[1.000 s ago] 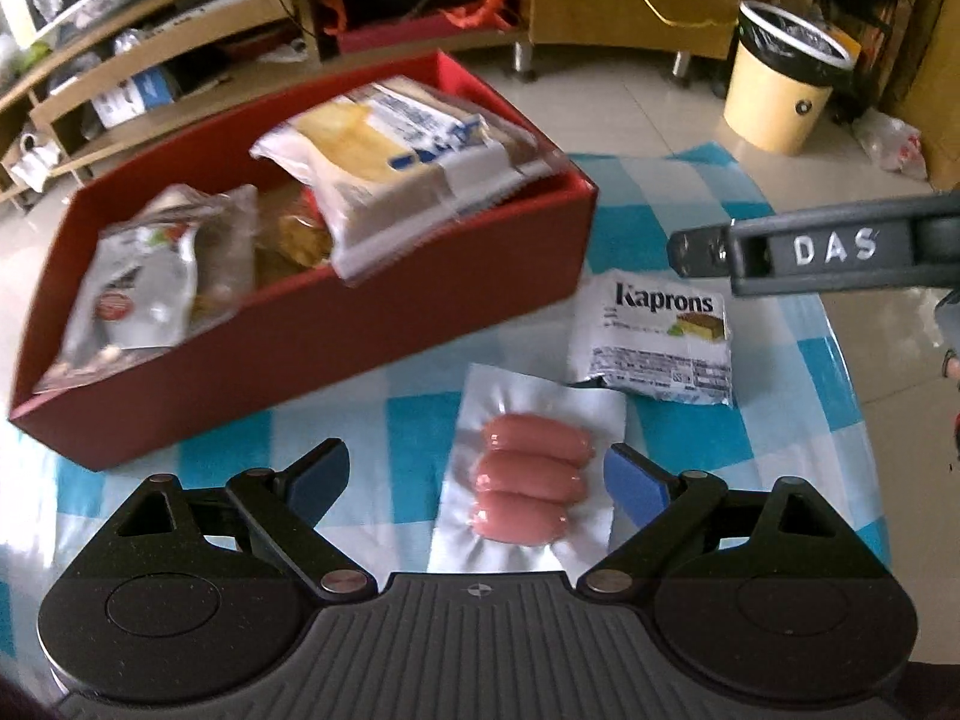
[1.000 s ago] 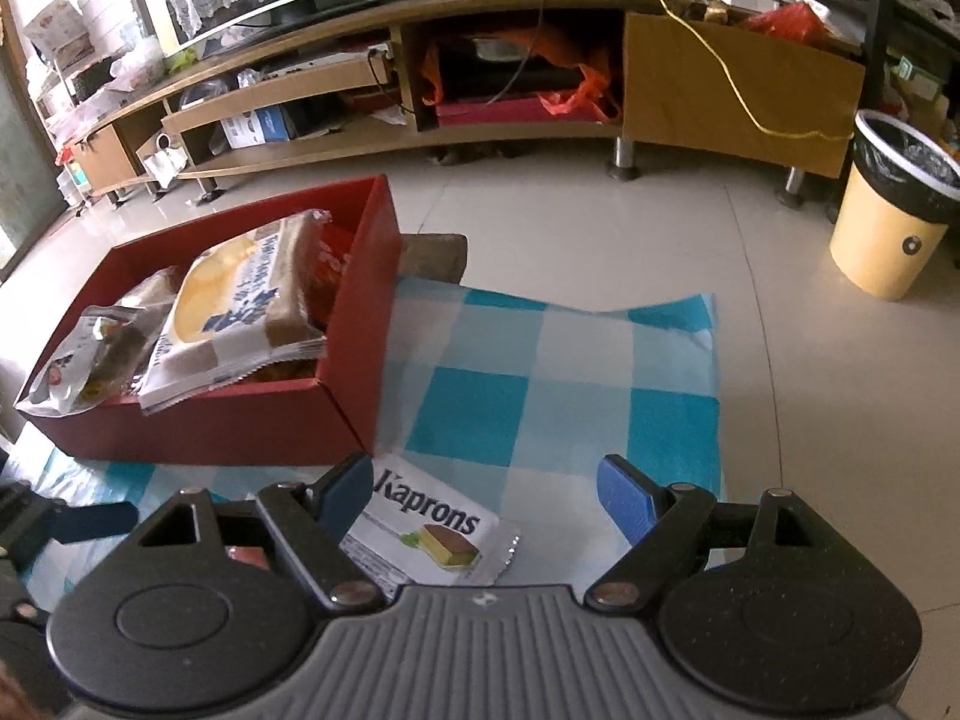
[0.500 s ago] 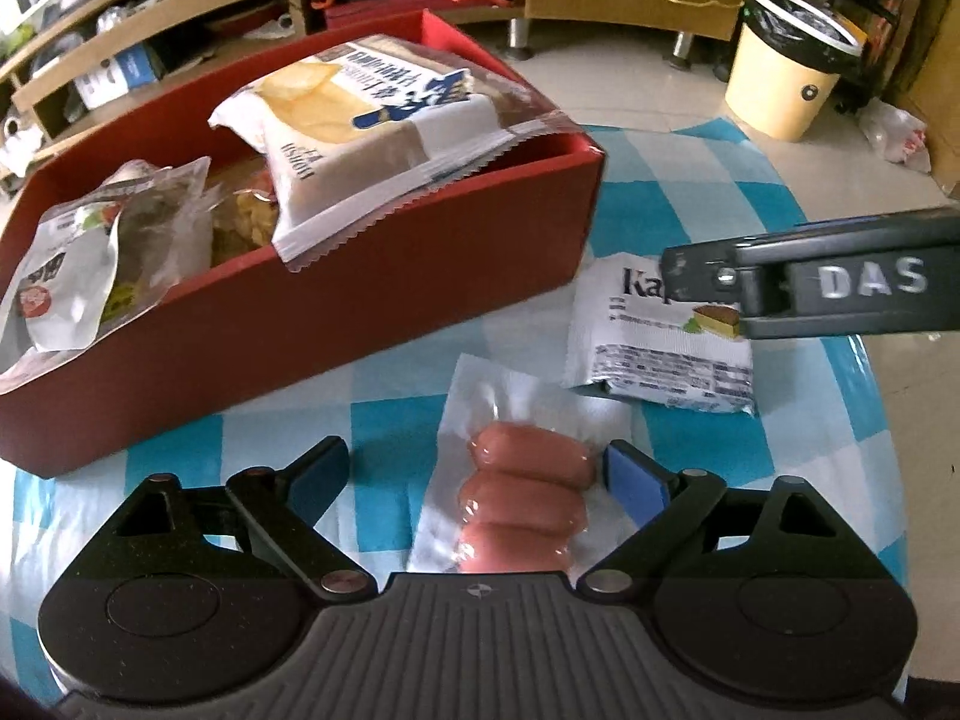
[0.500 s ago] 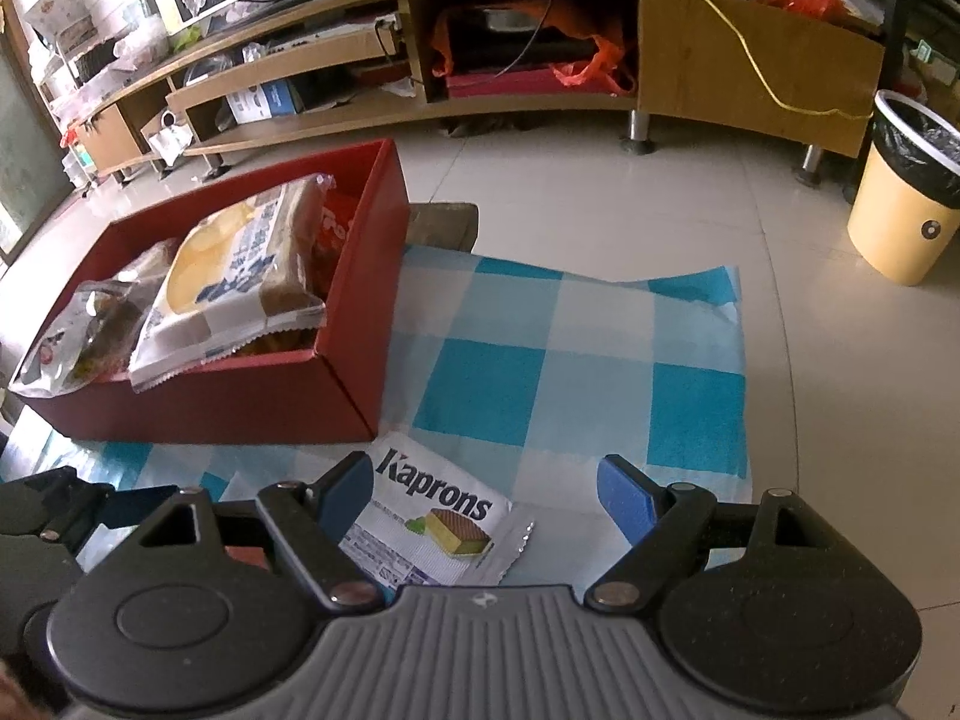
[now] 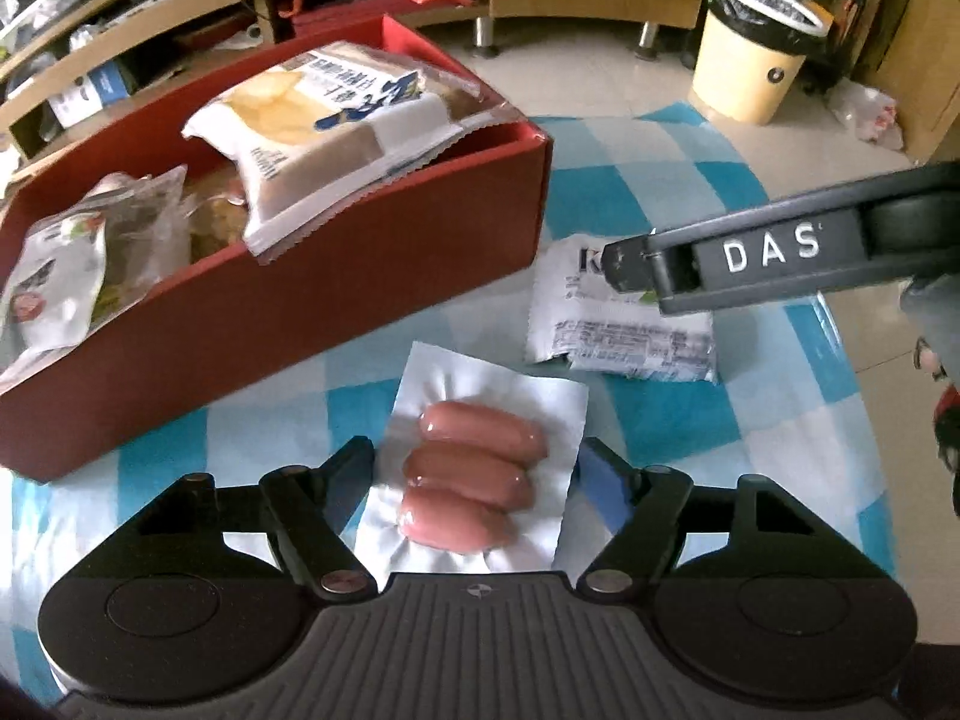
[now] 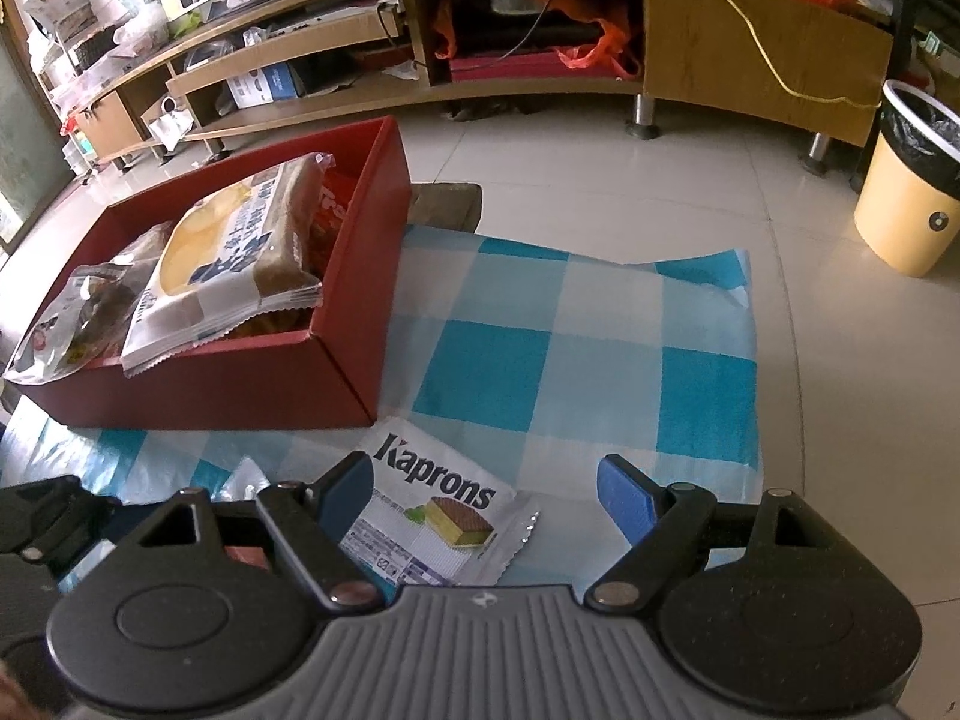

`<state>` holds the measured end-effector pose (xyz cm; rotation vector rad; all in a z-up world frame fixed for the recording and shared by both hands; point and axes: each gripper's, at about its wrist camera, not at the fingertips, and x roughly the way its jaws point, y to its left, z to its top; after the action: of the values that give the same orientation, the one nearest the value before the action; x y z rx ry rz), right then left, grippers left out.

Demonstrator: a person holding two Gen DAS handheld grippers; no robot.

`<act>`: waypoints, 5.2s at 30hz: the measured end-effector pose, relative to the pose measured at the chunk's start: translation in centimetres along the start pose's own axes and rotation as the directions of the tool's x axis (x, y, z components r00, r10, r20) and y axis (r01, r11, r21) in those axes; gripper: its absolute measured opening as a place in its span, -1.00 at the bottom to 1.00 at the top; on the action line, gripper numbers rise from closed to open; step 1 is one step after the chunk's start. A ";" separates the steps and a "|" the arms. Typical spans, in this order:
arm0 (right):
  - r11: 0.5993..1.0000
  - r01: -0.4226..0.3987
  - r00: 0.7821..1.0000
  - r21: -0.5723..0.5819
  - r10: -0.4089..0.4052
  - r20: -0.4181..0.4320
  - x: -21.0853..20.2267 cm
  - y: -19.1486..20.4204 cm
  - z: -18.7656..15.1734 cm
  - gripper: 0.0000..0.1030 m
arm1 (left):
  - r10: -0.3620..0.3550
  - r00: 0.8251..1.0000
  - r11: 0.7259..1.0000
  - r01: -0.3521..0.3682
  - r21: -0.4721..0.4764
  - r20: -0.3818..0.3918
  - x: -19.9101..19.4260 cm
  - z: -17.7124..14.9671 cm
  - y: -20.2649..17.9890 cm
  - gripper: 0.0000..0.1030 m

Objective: Organize snacks
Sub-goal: 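Move both tools back over the sausage pack and Kaprons wafer, then grasp the pink sausage pack with the left tool while the right tool grasps the Kaprons wafer, then lift the sausage pack with the left tool while the right tool carries the wafer over the box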

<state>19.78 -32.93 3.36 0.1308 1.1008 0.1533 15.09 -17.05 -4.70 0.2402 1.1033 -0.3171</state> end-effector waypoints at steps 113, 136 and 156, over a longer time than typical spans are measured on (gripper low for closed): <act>0.956 -0.033 0.997 -0.291 0.013 -0.072 -1.0 7.7 -6.8 0.10 | 0.114 0.992 0.989 -0.118 -0.085 -0.053 -3.9 -7.5 5.1 0.67; 0.968 -0.047 0.999 -0.247 0.043 -0.022 -2.5 6.8 -5.7 0.10 | 0.103 0.994 0.994 -0.104 -0.045 -0.028 -5.2 -6.9 3.4 0.52; 0.986 -0.044 0.995 -0.162 0.057 0.076 -4.4 5.0 -2.9 0.10 | 0.121 0.990 0.988 -0.114 -0.101 0.070 -7.9 -4.8 4.9 0.52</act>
<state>14.93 -28.75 6.84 0.0203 1.0007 0.2793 9.64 -9.83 0.50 0.2047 1.0223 -0.1655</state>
